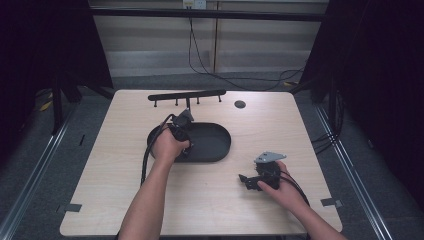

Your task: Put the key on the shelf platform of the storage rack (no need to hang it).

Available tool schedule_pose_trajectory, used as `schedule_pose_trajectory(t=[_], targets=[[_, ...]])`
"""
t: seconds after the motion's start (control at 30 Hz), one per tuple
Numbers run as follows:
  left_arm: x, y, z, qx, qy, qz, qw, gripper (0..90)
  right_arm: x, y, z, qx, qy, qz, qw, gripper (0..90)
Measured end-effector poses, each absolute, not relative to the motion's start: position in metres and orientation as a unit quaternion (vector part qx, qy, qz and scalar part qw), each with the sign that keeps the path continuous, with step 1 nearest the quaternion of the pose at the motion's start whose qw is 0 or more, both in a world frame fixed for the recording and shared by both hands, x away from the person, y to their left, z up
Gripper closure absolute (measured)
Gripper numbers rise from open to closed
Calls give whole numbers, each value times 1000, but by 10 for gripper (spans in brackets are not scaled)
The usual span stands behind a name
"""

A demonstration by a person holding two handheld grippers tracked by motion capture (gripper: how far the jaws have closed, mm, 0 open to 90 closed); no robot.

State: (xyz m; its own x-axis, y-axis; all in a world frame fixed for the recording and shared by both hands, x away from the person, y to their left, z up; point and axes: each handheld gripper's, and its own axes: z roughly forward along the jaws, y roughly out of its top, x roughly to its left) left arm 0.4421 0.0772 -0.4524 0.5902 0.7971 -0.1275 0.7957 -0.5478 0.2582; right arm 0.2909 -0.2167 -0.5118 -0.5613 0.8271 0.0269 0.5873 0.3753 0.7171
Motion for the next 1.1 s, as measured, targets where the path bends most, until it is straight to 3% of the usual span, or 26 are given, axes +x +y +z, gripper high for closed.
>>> schedule_pose_trajectory(t=[0.53, 0.63, 0.77, 1.1], targets=[[437, 78, -447, 879, 450, 12, 156, 617, 291, -217, -512, 436, 811, 350, 171, 137], [436, 78, -446, 880, 448, 13, 157, 589, 291, -217, -512, 436, 811, 350, 171, 137], [434, 78, -444, 882, 442, 16, 162, 476, 291, -217, -512, 436, 811, 350, 171, 137], [431, 80, -441, 884, 437, 16, 167, 398, 291, -217, -512, 436, 812, 350, 171, 137]])
